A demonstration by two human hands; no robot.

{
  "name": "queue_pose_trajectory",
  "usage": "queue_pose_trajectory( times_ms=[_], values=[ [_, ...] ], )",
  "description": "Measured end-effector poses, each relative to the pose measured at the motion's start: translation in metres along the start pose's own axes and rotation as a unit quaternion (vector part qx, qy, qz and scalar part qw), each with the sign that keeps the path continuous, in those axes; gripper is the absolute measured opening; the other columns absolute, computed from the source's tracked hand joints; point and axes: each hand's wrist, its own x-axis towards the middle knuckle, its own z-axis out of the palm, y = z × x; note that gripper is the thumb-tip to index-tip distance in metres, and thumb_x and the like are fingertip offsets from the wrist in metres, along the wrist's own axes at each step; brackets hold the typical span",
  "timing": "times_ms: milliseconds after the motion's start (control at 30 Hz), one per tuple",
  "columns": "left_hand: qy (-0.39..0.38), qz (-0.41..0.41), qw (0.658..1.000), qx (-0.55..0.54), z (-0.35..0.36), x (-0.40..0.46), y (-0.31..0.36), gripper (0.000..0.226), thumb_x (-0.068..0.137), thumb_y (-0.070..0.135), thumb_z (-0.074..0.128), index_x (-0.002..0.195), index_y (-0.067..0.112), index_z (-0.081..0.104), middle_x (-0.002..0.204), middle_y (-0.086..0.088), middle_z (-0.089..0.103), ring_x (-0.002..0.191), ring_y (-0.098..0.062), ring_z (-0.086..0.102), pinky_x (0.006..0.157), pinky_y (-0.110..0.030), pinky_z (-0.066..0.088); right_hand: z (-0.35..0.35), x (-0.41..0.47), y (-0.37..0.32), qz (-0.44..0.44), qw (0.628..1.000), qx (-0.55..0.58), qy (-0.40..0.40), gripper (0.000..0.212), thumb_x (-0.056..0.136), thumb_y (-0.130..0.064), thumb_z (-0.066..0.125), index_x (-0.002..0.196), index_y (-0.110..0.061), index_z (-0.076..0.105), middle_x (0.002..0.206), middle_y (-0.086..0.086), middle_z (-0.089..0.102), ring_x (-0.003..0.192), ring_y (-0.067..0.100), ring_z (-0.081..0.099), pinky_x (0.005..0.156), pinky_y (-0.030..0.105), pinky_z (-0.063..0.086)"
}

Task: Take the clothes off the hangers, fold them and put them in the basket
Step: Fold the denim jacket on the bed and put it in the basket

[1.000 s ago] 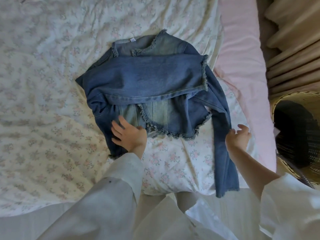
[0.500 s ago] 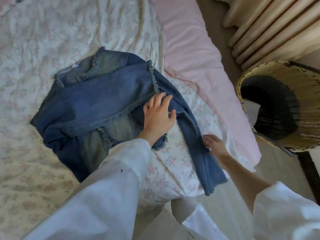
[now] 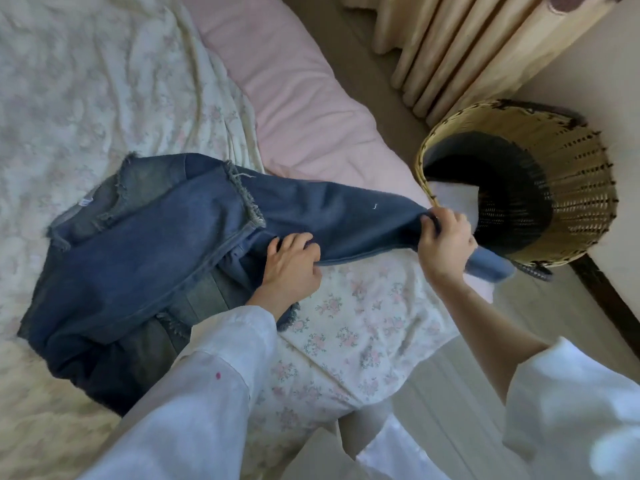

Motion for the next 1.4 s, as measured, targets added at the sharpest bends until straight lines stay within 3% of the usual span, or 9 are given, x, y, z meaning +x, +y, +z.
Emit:
queue_pose_trajectory(
  times_ms=[233, 400, 533, 667, 967, 1067, 1133, 1267, 1400],
  values=[
    [-0.095, -0.027, 0.995, -0.026, -0.012, 0.022, 0.011, 0.038, 0.095, 0.03, 0.042, 0.133, 0.023, 0.047, 0.157, -0.003, 0.014, 0.145, -0.024, 0.004, 0.114, -0.045, 0.015, 0.025, 0.015, 0.007, 0.127, 0.984, 0.095, -0.083, 0.042, 0.092, -0.014, 0.049, 0.132, -0.002, 0.043, 0.131, 0.018, 0.046, 0.12, 0.033, 0.045, 0.098, 0.036, 0.036],
    [-0.133, -0.042, 0.99, 0.032, -0.01, 0.03, 0.006, 0.049, 0.095, 0.036, 0.038, 0.143, 0.029, 0.032, 0.159, -0.001, 0.007, 0.146, -0.025, -0.003, 0.116, -0.051, 0.002, 0.036, 0.019, 0.018, 0.491, 0.762, 0.388, -0.165, 0.028, 0.093, -0.021, 0.054, 0.112, -0.005, 0.043, 0.098, 0.013, 0.048, 0.092, 0.025, 0.051, 0.092, 0.038, 0.049],
    [-0.148, -0.068, 0.987, -0.002, -0.007, 0.028, -0.001, 0.054, 0.095, 0.04, 0.038, 0.146, 0.032, 0.024, 0.159, 0.001, 0.003, 0.146, -0.023, -0.007, 0.117, -0.049, -0.001, 0.04, 0.031, 0.022, 0.481, 0.642, 0.58, -0.145, 0.019, 0.094, -0.022, 0.048, 0.11, -0.014, 0.053, 0.061, 0.002, 0.054, 0.057, 0.015, 0.048, 0.067, 0.025, 0.047],
    [-0.111, -0.108, 0.971, -0.181, -0.014, 0.031, -0.002, 0.051, 0.096, 0.037, 0.045, 0.144, 0.026, 0.034, 0.157, 0.0, 0.019, 0.145, -0.018, 0.012, 0.117, -0.038, 0.014, 0.031, 0.051, -0.014, 0.438, 0.633, 0.627, -0.12, 0.027, 0.091, -0.023, 0.054, 0.115, -0.011, 0.051, 0.092, 0.004, 0.062, 0.085, 0.017, 0.061, 0.075, 0.033, 0.052],
    [0.053, -0.177, 0.517, -0.836, -0.111, -0.003, -0.043, 0.055, 0.096, 0.051, 0.037, 0.14, 0.018, 0.041, 0.142, -0.007, 0.046, 0.127, -0.029, 0.047, 0.106, -0.048, 0.038, 0.015, 0.012, -0.173, -0.047, 0.87, 0.45, -0.196, 0.019, 0.092, -0.006, 0.048, 0.106, -0.004, 0.062, 0.11, 0.008, 0.059, 0.101, 0.017, 0.054, 0.089, 0.027, 0.043],
    [0.128, -0.145, 0.43, -0.882, -0.138, -0.033, -0.08, 0.066, 0.09, 0.064, 0.037, 0.137, 0.018, 0.046, 0.135, -0.011, 0.054, 0.12, -0.031, 0.054, 0.104, -0.052, 0.039, 0.028, -0.036, -0.218, -0.31, 0.866, 0.326, -0.22, 0.033, 0.089, 0.0, 0.044, 0.117, -0.001, 0.062, 0.122, 0.0, 0.051, 0.113, 0.005, 0.043, 0.096, 0.008, 0.031],
    [0.171, -0.118, 0.377, -0.903, -0.147, -0.067, -0.116, 0.076, 0.083, 0.072, 0.038, 0.134, 0.017, 0.049, 0.13, -0.013, 0.058, 0.118, -0.033, 0.057, 0.102, -0.053, 0.04, 0.047, -0.08, -0.242, -0.412, 0.829, 0.253, -0.281, 0.042, 0.087, -0.002, 0.038, 0.124, -0.002, 0.058, 0.135, 0.009, 0.048, 0.128, 0.02, 0.041, 0.11, 0.024, 0.028],
    [0.172, -0.059, 0.377, -0.908, -0.142, -0.136, -0.183, 0.09, 0.074, 0.077, 0.039, 0.127, 0.007, 0.057, 0.131, -0.02, 0.056, 0.121, -0.037, 0.054, 0.099, -0.052, 0.044, 0.087, -0.147, -0.259, -0.525, 0.77, 0.104, -0.346, 0.056, 0.084, -0.005, 0.031, 0.133, -0.023, 0.052, 0.147, 0.014, 0.038, 0.138, 0.041, 0.027, 0.108, 0.057, 0.027],
    [0.218, -0.241, 0.447, -0.833, -0.108, -0.182, -0.238, 0.041, 0.094, 0.036, 0.048, 0.116, 0.006, 0.064, 0.13, -0.015, 0.058, 0.096, -0.024, 0.067, 0.073, -0.032, 0.057, 0.114, -0.196, -0.264, -0.593, 0.711, 0.004, -0.379, 0.054, 0.092, -0.002, 0.038, 0.139, -0.029, 0.044, 0.152, 0.006, 0.03, 0.142, 0.03, 0.02, 0.113, 0.052, 0.018]
  ],
)
